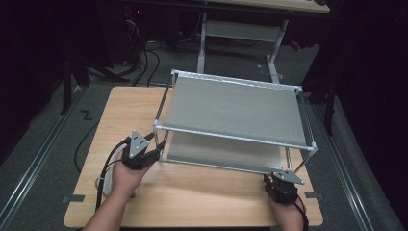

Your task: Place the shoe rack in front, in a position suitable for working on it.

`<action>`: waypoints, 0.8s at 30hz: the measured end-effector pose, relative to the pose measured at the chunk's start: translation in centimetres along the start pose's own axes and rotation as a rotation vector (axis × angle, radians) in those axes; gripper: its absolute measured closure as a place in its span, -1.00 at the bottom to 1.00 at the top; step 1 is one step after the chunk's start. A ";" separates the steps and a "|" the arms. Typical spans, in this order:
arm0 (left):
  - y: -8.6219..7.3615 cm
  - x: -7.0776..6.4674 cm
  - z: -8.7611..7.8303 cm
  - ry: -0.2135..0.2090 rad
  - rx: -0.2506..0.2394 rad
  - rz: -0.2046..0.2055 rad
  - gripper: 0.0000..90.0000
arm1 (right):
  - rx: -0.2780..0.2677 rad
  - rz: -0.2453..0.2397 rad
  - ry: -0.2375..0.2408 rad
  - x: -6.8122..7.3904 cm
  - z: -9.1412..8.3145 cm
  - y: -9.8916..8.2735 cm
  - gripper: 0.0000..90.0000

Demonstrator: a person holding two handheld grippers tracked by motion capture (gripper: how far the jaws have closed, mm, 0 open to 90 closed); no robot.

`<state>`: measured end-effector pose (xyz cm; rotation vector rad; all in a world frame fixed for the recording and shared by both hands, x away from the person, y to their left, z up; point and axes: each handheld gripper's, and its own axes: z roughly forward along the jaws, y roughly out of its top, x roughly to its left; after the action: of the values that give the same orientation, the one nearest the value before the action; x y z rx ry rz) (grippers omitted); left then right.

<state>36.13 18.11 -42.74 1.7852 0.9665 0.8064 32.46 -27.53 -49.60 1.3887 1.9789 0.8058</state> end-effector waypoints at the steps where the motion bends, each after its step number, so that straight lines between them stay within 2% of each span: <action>1: 0.0 -0.1 0.1 0.013 -0.003 0.006 0.34 | -0.001 0.001 0.003 0.1 0.0 0.0 0.47; 2: 0.0 -0.3 0.0 0.041 -0.010 0.019 0.68 | 0.000 -0.004 0.014 0.2 0.0 0.0 0.48; 3: -0.1 -0.3 -0.2 0.035 -0.011 0.013 0.74 | 0.001 -0.004 0.016 0.3 -0.1 -0.1 0.49; 6: -0.3 -0.6 -0.8 0.034 -0.019 0.015 0.74 | -0.001 -0.008 0.023 0.4 -0.1 -0.1 0.50; 9: -1.4 -1.7 -3.0 0.009 -0.043 0.023 0.75 | -0.003 -0.013 0.040 0.6 -0.3 -0.1 0.53; 10: -1.4 -1.7 -3.0 0.009 -0.043 0.023 0.75 | -0.003 -0.019 0.041 0.8 -0.3 -0.1 0.54; 12: -1.9 -2.4 -4.4 -0.013 -0.054 0.024 0.75 | -0.002 -0.025 0.046 0.9 -0.2 -0.2 0.55; 13: -2.4 -3.2 -5.6 -0.041 -0.064 0.030 0.75 | 0.009 -0.035 0.051 1.2 -0.2 -0.1 0.56; 14: -2.4 -3.2 -5.6 -0.041 -0.064 0.030 0.75 | 0.009 -0.035 0.051 1.2 -0.2 -0.1 0.56; 15: -2.8 -4.0 -6.6 -0.062 -0.076 0.047 0.75 | 0.015 -0.051 0.039 1.5 0.0 -0.1 0.56; 19: -3.2 -5.0 -7.7 -0.082 -0.085 0.071 0.74 | 0.025 -0.050 0.029 1.7 0.2 0.1 0.54; 23: -3.3 -6.1 -8.2 -0.129 -0.096 0.078 0.74 | 0.040 -0.022 0.014 1.1 1.0 0.8 0.52; 24: -3.3 -6.7 -8.3 -0.156 -0.102 0.082 0.74 | 0.051 0.002 0.007 0.7 1.4 1.2 0.51</action>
<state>25.13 16.60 -43.57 1.7796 0.7426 0.7415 33.99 -26.30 -49.71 1.4183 2.0166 0.7670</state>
